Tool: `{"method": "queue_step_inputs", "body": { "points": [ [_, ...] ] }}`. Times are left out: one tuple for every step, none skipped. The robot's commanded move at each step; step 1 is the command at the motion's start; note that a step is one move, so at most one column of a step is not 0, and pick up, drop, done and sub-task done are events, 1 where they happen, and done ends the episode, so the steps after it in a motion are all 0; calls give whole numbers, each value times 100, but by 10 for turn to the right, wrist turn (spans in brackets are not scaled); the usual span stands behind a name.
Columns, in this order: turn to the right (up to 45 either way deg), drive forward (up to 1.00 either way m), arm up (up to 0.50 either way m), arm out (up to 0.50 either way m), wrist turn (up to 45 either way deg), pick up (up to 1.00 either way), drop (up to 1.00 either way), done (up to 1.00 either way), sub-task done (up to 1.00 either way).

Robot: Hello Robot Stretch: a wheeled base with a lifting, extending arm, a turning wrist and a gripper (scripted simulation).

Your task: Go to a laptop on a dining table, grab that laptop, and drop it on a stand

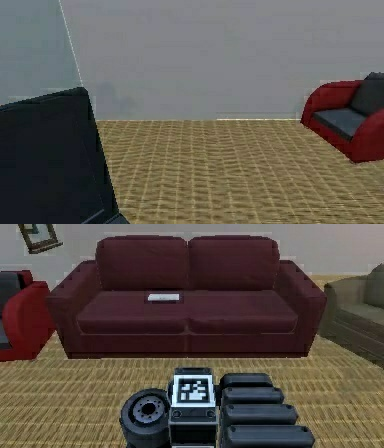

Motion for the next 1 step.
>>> {"method": "queue_step_inputs", "body": {
  "points": [
    [-30, 0, 0, 0, 0, 0, 0, 0, 0]
  ]
}}
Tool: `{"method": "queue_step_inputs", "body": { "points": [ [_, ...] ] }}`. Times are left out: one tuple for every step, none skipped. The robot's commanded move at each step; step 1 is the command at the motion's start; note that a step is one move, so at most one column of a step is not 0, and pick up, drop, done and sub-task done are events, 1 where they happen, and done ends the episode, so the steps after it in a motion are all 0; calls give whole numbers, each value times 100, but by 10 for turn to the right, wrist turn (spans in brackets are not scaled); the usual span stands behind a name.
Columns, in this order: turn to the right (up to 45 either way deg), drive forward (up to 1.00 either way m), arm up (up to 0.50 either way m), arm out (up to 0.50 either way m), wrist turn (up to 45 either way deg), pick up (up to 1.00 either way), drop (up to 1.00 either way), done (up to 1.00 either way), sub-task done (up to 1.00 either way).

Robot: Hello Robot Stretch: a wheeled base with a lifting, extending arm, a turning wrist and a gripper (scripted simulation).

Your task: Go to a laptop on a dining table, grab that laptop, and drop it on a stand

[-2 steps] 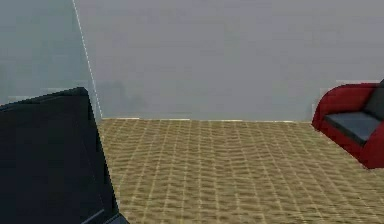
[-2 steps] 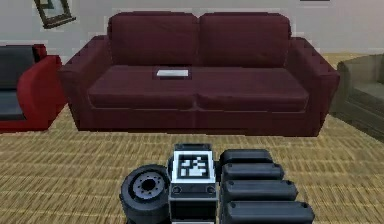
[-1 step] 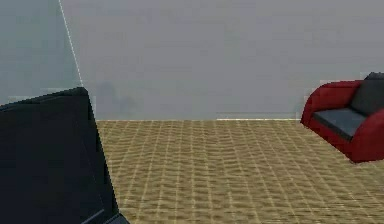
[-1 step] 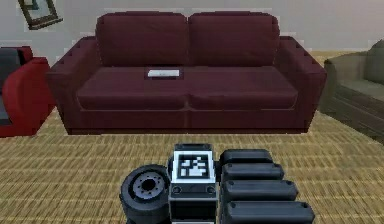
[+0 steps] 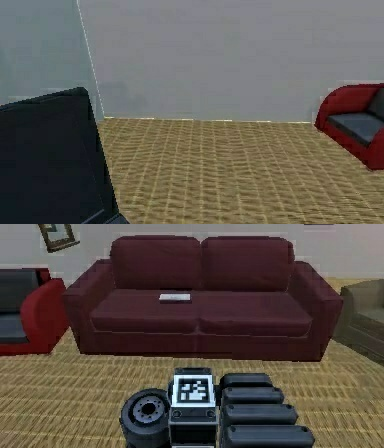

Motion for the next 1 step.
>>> {"method": "queue_step_inputs", "body": {
  "points": [
    [90, 0, 0, 0, 0, 0, 0, 0, 0]
  ]
}}
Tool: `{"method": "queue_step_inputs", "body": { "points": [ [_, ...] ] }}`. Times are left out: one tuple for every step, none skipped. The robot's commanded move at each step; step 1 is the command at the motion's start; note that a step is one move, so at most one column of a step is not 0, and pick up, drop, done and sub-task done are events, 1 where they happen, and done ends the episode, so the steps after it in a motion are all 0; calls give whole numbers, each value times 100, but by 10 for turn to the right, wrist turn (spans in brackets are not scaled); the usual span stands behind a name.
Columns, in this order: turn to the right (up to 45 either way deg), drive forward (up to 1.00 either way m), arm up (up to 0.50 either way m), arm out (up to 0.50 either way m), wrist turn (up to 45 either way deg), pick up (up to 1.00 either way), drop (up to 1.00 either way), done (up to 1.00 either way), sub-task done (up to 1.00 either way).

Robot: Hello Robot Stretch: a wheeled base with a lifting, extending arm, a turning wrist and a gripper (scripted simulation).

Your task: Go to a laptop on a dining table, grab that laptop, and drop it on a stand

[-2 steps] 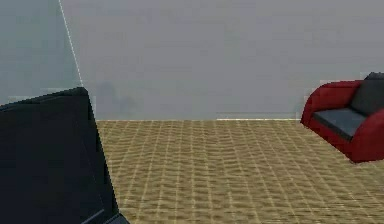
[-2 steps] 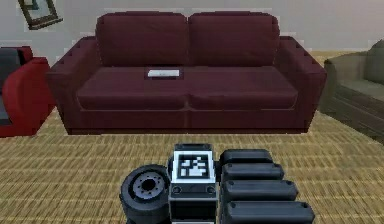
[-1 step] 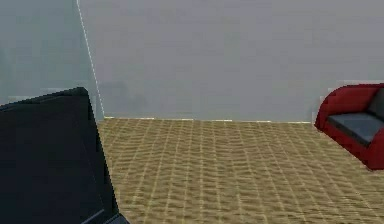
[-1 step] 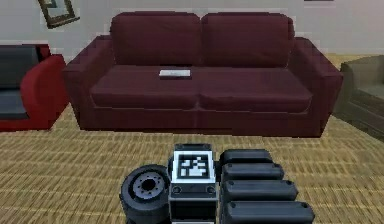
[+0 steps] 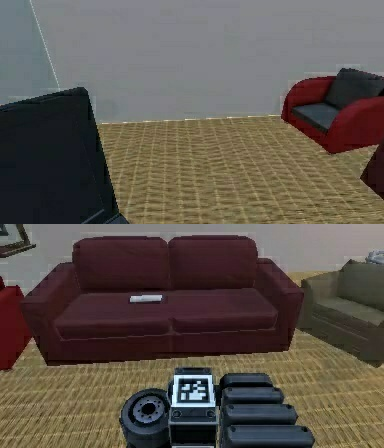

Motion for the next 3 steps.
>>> {"method": "queue_step_inputs", "body": {
  "points": [
    [-60, 0, 0, 0, 0, 0, 0, 0, 0],
    [-30, 0, 0, 0, 0, 0, 0, 0, 0],
    [-450, 0, 0, 0, 0, 0, 0, 0, 0]
  ]
}}
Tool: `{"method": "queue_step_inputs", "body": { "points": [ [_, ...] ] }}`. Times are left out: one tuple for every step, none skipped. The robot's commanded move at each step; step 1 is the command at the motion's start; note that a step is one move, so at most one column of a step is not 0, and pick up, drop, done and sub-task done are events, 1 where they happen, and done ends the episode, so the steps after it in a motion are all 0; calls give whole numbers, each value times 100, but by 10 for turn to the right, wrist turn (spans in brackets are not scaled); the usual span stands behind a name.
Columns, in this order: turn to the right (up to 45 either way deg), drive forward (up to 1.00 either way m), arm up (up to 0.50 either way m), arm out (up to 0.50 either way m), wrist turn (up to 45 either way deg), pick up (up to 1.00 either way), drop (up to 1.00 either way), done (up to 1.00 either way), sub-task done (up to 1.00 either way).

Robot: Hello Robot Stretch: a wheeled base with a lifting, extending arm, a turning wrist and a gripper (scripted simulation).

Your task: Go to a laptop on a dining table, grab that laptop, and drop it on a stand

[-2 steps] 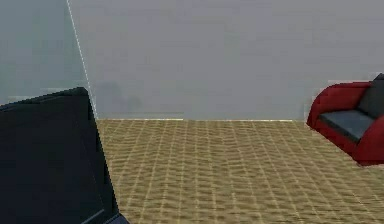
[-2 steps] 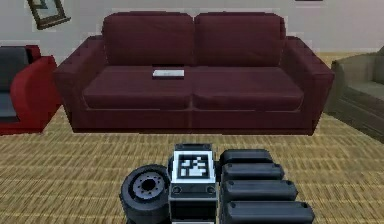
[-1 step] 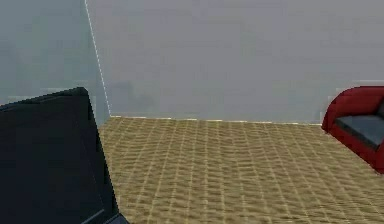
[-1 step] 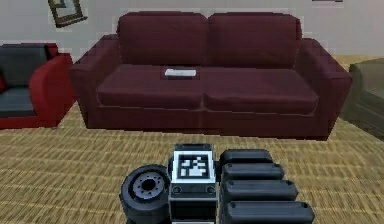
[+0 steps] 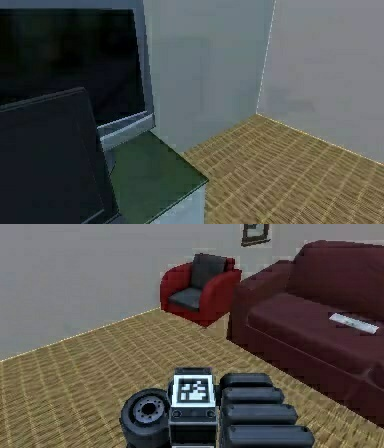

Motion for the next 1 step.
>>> {"method": "queue_step_inputs", "body": {
  "points": [
    [-450, 0, 0, 0, 0, 0, 0, 0, 0]
  ]
}}
